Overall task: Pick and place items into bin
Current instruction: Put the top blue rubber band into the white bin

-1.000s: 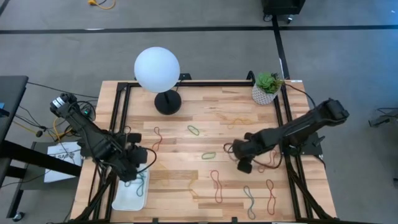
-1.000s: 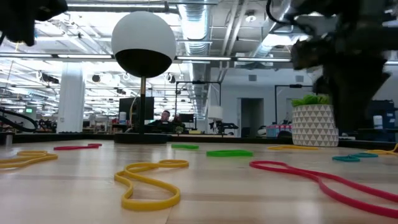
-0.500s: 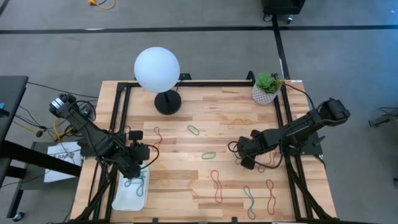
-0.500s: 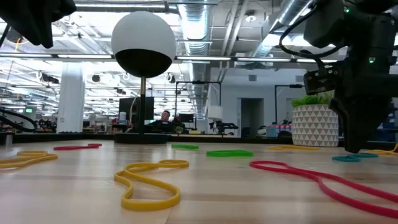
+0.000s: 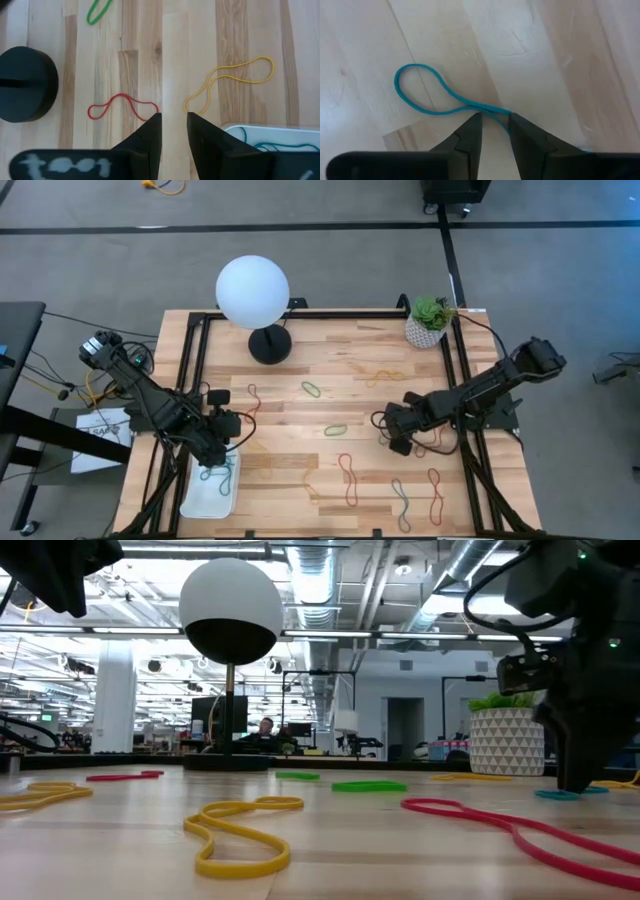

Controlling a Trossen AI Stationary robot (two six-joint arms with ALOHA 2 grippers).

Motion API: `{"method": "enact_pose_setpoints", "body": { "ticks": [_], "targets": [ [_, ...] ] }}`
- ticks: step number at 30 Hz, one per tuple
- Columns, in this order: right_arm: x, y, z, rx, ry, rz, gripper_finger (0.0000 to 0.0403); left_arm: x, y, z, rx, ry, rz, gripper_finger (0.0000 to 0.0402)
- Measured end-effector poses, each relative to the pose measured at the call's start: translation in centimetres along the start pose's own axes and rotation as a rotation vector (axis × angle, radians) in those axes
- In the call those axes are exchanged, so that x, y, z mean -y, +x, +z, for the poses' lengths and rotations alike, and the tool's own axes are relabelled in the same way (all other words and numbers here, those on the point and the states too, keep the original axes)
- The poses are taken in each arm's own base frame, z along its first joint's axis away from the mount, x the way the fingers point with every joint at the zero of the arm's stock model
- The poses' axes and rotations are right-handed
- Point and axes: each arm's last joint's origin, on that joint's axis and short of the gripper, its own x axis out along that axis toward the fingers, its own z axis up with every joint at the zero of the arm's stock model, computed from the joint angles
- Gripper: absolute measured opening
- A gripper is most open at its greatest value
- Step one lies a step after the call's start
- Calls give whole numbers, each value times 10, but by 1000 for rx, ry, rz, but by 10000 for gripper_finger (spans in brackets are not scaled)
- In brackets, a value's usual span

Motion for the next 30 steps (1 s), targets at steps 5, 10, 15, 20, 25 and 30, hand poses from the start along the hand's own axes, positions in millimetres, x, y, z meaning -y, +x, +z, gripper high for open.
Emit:
{"method": "enact_pose_setpoints", "body": {
  "ticks": [5, 10, 15, 20, 25, 30],
  "targets": [
    [6, 4, -3, 27, 70, -47, 87, 0, 0, 0, 4, 0, 5, 81],
    [4, 6, 0, 76, 85, -24, 38, 0, 0, 1, 22, -4, 20, 81],
    [2, 7, 0, 113, 181, -43, 8, 0, 0, 3, 49, -13, 28, 81],
    [-8, -2, 17, 298, 252, 5, 2, 2, 0, 7, 97, -32, 34, 81],
    [-28, -24, 50, 596, 176, 123, 1, 3, -1, 13, 186, -68, 61, 81],
    [-36, -49, 79, 870, 101, 225, 0, 3, -2, 25, 329, -155, 131, 82]
  ]
}}
